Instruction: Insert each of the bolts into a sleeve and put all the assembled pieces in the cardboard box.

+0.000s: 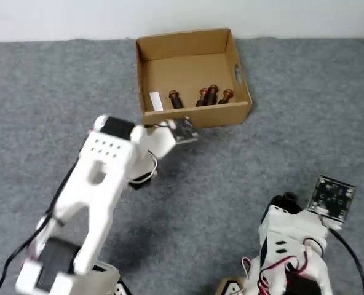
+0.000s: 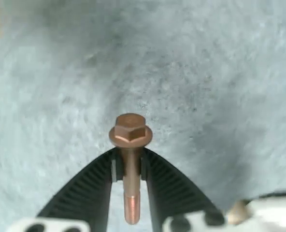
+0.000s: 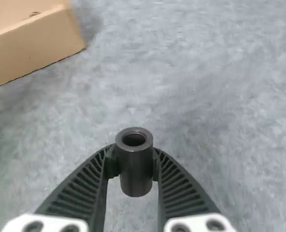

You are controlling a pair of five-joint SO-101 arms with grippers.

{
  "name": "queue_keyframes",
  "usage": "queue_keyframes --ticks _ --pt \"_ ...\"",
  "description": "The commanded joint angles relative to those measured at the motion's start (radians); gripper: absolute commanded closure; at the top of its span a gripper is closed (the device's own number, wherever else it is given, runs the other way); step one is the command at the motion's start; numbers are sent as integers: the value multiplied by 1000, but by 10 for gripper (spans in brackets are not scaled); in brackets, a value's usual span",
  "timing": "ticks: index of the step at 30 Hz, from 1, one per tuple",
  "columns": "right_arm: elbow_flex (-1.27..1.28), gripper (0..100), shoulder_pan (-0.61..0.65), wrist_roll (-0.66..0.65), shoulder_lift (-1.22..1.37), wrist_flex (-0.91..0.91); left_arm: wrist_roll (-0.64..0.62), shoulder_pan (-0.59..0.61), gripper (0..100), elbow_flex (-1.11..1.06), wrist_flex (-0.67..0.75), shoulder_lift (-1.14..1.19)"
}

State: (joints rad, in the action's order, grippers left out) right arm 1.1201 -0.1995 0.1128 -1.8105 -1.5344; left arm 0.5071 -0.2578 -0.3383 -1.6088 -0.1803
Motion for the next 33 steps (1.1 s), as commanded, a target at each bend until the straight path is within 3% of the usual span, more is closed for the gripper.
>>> queue_keyframes --ticks 1,6,12,15,19,28,33 --pt "-23 990 93 -6 -4 2 -262 2 994 -19 17 -167" --pt "-23 990 213 -8 -4 5 -422 5 994 -36 26 -261" --pt "-23 990 389 -12 -2 12 -829 12 994 -30 118 -384" --pt "-25 990 475 -12 -1 13 -970 9 994 -36 161 -468" --pt "-25 990 519 -17 -1 35 -1000 -12 994 -39 190 -552" --pt "26 989 719 -149 1 94 -1007 -255 994 -194 245 -787" --pt "38 990 808 -180 1 97 -1066 -275 994 -294 316 -931"
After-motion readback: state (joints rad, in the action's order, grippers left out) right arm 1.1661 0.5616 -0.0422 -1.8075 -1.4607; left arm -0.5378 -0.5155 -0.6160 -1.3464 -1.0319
